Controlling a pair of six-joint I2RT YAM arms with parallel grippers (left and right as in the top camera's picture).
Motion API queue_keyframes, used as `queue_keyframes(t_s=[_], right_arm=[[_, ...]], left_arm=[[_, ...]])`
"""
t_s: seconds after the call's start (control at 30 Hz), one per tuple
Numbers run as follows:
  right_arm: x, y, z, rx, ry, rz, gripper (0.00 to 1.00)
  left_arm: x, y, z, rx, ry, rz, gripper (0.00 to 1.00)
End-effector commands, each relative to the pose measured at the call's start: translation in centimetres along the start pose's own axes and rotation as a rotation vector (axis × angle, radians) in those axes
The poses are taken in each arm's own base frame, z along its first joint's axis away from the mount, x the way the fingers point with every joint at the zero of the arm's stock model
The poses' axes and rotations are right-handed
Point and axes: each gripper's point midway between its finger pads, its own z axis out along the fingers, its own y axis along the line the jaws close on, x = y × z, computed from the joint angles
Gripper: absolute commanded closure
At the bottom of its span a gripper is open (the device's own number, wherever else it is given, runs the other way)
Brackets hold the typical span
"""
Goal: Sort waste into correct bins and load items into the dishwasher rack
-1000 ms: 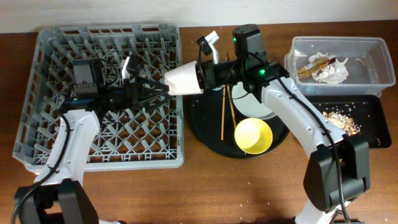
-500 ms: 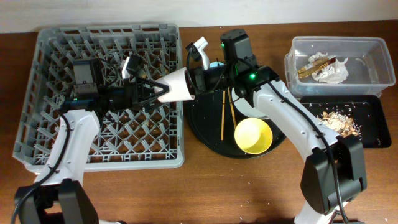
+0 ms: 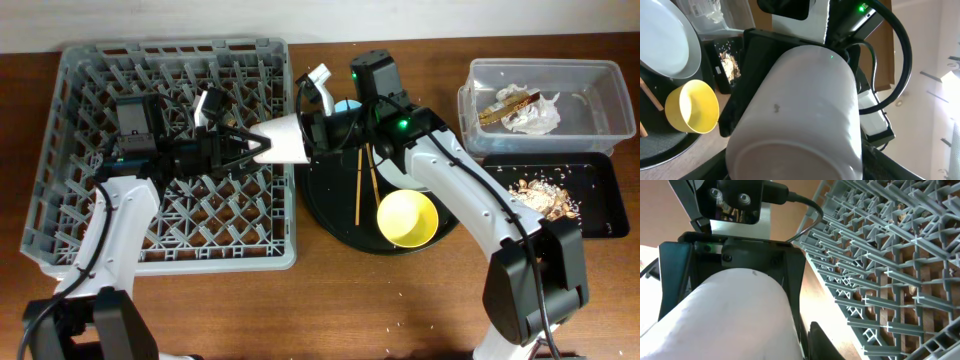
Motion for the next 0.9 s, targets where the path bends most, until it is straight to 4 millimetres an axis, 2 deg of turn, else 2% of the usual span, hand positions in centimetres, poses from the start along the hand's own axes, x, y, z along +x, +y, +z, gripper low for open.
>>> queue_keyframes(t_s=[0.0, 0.13, 0.2, 0.4, 0.7, 0.77, 0.8, 0.87], right_arm=[[0.5, 1.1, 0.5, -0.044, 0.033, -0.017, 0.85], [0.6, 1.1, 0.5, -0.046, 0.037, -0.014, 0.84], [0.6, 1.2, 0.5, -0.053, 0.04, -0.014, 0.8], [1.2, 0.9, 0.4, -0.044, 0.056, -0.003, 0.79], [0.4, 1.2, 0.4, -0.051, 0.031, -0.028, 0.79], [0.3, 1.2, 0.4, -0.048, 0.027, -0.031, 0.78], [0.2, 1.2, 0.4, -0.049, 0.026, -0.034, 0.75], [0.1, 1.3, 0.4, -0.052, 0.02, -0.044, 0.75]], left_arm=[[0.0, -0.2, 0.1, 0.001, 0.004, 0.023, 0.27], [0.0, -0.2, 0.1, 0.0, 0.003, 0.023, 0.27], [0.0, -0.3, 0.1, 0.0, 0.003, 0.027, 0.27], [-0.1, -0.3, 0.1, 0.0, 0.003, 0.045, 0.27], [-0.1, -0.3, 0.1, 0.001, 0.004, 0.045, 0.27], [-0.1, -0.3, 0.1, 0.002, 0.004, 0.045, 0.29], [-0.1, -0.3, 0.1, 0.001, 0.004, 0.045, 0.37], [-0.1, -0.3, 0.1, 0.001, 0.004, 0.045, 0.38]])
